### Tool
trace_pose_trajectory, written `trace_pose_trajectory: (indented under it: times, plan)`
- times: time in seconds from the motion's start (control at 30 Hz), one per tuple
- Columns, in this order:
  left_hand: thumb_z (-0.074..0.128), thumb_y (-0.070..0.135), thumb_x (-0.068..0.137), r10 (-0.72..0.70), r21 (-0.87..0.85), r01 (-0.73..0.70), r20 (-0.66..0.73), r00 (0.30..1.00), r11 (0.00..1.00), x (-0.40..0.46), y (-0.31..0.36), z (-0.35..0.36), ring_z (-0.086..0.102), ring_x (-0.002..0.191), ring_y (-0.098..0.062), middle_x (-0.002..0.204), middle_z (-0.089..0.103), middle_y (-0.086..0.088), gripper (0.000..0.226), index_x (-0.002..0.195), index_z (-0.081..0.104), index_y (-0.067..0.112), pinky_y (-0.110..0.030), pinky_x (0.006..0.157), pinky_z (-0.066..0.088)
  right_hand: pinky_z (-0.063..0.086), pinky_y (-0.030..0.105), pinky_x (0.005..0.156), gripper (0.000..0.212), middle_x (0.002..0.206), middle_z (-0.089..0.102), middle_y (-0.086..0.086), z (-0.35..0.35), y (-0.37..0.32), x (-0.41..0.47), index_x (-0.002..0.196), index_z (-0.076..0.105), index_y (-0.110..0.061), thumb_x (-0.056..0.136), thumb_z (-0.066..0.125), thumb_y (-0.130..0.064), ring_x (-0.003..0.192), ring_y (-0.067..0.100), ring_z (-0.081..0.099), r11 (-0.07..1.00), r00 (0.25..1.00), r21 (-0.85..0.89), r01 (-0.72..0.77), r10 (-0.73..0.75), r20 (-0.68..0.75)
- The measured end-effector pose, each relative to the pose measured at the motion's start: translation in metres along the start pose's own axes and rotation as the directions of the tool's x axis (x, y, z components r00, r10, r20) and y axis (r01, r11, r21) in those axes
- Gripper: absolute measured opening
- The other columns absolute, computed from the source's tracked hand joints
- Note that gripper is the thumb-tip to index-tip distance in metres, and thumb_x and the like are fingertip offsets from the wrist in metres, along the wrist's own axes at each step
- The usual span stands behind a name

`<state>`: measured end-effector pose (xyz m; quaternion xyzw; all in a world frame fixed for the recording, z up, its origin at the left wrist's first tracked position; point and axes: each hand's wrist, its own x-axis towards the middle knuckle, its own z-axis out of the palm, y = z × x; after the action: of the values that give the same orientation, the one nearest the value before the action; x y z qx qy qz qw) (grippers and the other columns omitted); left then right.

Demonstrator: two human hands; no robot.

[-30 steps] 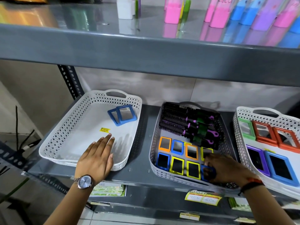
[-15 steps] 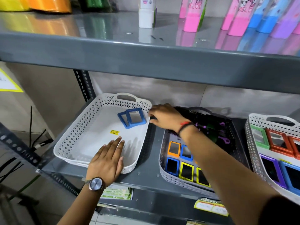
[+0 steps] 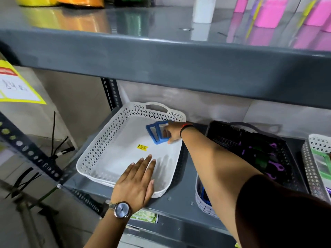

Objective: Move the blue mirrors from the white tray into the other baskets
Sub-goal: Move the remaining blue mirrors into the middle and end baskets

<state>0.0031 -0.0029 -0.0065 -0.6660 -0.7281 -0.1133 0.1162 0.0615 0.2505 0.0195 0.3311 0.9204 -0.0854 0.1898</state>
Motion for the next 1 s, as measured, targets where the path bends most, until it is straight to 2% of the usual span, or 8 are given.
trace_pose_trajectory:
  times: [0.13, 0.27, 0.37, 0.43, 0.53, 0.63, 0.8, 1.0]
  plan:
    - [0.009, 0.033, 0.095, 0.004, 0.005, -0.004, -0.006, 1.000, 1.000, 0.000, 0.000, 0.002, 0.065, 0.103, -0.023, 0.122, 0.063, -0.009, 0.051, 0.124, 0.045, 0.010, -0.032, 0.096, 0.032, 0.047, 0.033, 0.094, 0.039, 0.123, 0.063, 0.006, 0.004, -0.001, 0.003, 0.116, 0.058, -0.018, 0.079, 0.069, -0.020, 0.112, 0.027, 0.058, 1.000, 0.999, 0.004, 0.015, -0.014, -0.046]
    - [0.009, 0.033, 0.095, 0.003, 0.003, -0.003, -0.016, 1.000, 1.000, 0.000, 0.000, 0.002, 0.065, 0.104, -0.023, 0.122, 0.064, -0.009, 0.050, 0.123, 0.045, 0.011, -0.032, 0.096, 0.033, 0.045, 0.028, 0.082, 0.053, 0.120, 0.065, 0.006, -0.005, 0.002, -0.003, 0.116, 0.058, -0.009, 0.067, 0.081, -0.014, 0.108, 0.026, 0.061, 0.992, 1.000, 0.122, 0.009, -0.010, 0.011]
    - [0.009, 0.033, 0.096, 0.002, 0.008, -0.002, -0.016, 1.000, 1.000, 0.001, 0.000, 0.001, 0.065, 0.103, -0.023, 0.122, 0.064, -0.009, 0.051, 0.123, 0.046, 0.011, -0.032, 0.096, 0.032, 0.040, 0.034, 0.102, 0.090, 0.142, 0.045, 0.009, -0.009, 0.005, -0.004, 0.136, 0.038, -0.011, 0.061, 0.085, -0.025, 0.128, 0.030, 0.046, 0.998, 1.000, 0.063, -0.008, 0.008, -0.005]
    - [0.010, 0.033, 0.096, 0.004, 0.013, -0.004, -0.021, 1.000, 1.000, 0.001, 0.000, 0.001, 0.065, 0.103, -0.023, 0.122, 0.064, -0.008, 0.050, 0.123, 0.046, 0.011, -0.032, 0.096, 0.033, 0.026, 0.043, 0.116, 0.112, 0.156, 0.020, 0.008, -0.009, 0.005, -0.001, 0.146, 0.016, -0.018, 0.060, 0.085, -0.034, 0.141, 0.030, 0.026, 0.999, 1.000, -0.029, -0.020, 0.021, 0.004]
    - [0.010, 0.033, 0.095, 0.009, 0.020, -0.008, -0.024, 1.000, 1.000, 0.000, -0.001, 0.001, 0.065, 0.103, -0.022, 0.122, 0.064, -0.008, 0.050, 0.123, 0.046, 0.011, -0.031, 0.096, 0.032, 0.026, 0.046, 0.116, 0.121, 0.153, 0.030, 0.009, -0.006, 0.006, 0.003, 0.148, 0.002, -0.021, 0.061, 0.085, -0.032, 0.137, 0.030, 0.034, 1.000, 0.997, 0.013, -0.020, 0.019, 0.079]
    - [0.010, 0.033, 0.096, 0.002, 0.015, -0.001, -0.019, 1.000, 1.000, -0.001, 0.000, 0.001, 0.065, 0.103, -0.022, 0.122, 0.064, -0.008, 0.050, 0.123, 0.046, 0.011, -0.031, 0.096, 0.032, 0.028, 0.048, 0.114, 0.119, 0.143, 0.044, 0.010, -0.006, 0.005, 0.002, 0.148, 0.007, -0.021, 0.058, 0.086, -0.034, 0.131, 0.031, 0.042, 0.999, 0.996, 0.026, -0.032, 0.030, 0.083]
    - [0.009, 0.035, 0.096, -0.025, -0.006, 0.025, 0.021, 0.999, 1.000, -0.001, 0.001, -0.001, 0.066, 0.102, -0.023, 0.122, 0.063, -0.008, 0.053, 0.123, 0.047, 0.011, -0.031, 0.095, 0.032, 0.018, 0.054, 0.114, 0.108, 0.143, 0.033, 0.011, -0.008, 0.004, -0.006, 0.139, 0.027, -0.018, 0.051, 0.086, -0.038, 0.133, 0.032, 0.035, 0.999, 0.998, 0.015, -0.037, 0.038, -0.058]
    - [0.009, 0.046, 0.095, -0.122, -0.102, 0.129, 0.074, 0.990, 0.986, 0.006, 0.016, -0.015, 0.066, 0.101, -0.024, 0.120, 0.065, -0.011, 0.064, 0.122, 0.052, 0.008, -0.031, 0.096, 0.030, 0.032, 0.049, 0.105, 0.101, 0.134, 0.036, 0.013, -0.023, 0.016, -0.032, 0.134, 0.033, -0.015, 0.050, 0.086, -0.038, 0.123, 0.033, 0.041, 0.996, 0.975, 0.089, -0.012, 0.031, -0.218]
